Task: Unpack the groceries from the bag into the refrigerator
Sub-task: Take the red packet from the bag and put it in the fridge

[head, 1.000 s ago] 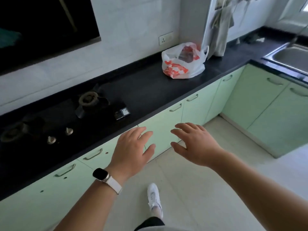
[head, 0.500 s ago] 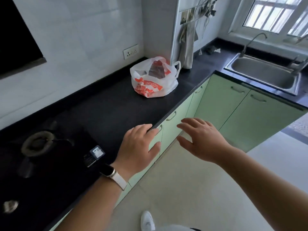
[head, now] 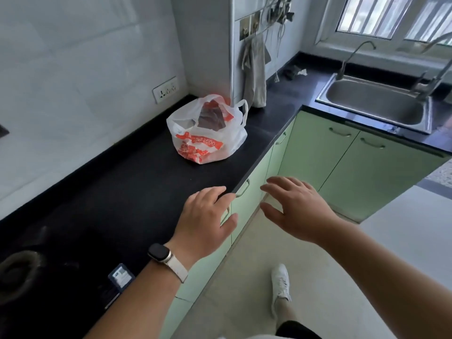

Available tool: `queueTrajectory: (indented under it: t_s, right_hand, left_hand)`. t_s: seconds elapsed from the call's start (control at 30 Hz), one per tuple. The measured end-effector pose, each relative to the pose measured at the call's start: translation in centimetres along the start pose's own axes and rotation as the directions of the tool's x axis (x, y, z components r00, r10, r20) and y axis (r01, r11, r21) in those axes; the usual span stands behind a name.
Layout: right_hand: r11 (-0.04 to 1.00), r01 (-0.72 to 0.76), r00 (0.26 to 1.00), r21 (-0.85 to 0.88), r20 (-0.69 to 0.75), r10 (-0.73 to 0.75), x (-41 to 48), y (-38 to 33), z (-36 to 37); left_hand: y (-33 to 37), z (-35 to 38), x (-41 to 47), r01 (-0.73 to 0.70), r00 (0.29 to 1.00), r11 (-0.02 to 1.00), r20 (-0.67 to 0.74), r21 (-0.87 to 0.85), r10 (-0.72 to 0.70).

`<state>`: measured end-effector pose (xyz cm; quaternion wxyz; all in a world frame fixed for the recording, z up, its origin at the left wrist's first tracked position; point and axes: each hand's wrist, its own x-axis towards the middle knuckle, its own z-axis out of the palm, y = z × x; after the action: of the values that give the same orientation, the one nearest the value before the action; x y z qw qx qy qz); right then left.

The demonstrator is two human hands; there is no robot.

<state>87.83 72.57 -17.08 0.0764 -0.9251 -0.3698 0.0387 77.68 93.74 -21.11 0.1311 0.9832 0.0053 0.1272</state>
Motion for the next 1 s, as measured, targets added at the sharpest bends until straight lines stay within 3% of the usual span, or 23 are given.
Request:
queueTrajectory:
  t_s: [0.57,0.77,1.0]
  right_hand:
    - [0.983,0.174,0.983,0.06,0.045,-0.176,17.2,19.7,-1.9]
    - [0.976,0.169,0.983,0.14,0.052,-0.178,19.0,22.3,-1.2]
    - [0.976,0.161,0.985,0.148,0.041,-0.169,22.8,23.2,-1.2]
  left_hand:
    - [3.5,5.8,21.6,0.158,0.983,0.978,0.072,0.135,-0.168]
    - [3.5,6.9,24.5,0.154,0.968,0.971,0.169,0.184,-0.185]
    - [0.5,7.7,28.7,0.171,0.959,0.963,0.188,0.208,-0.211]
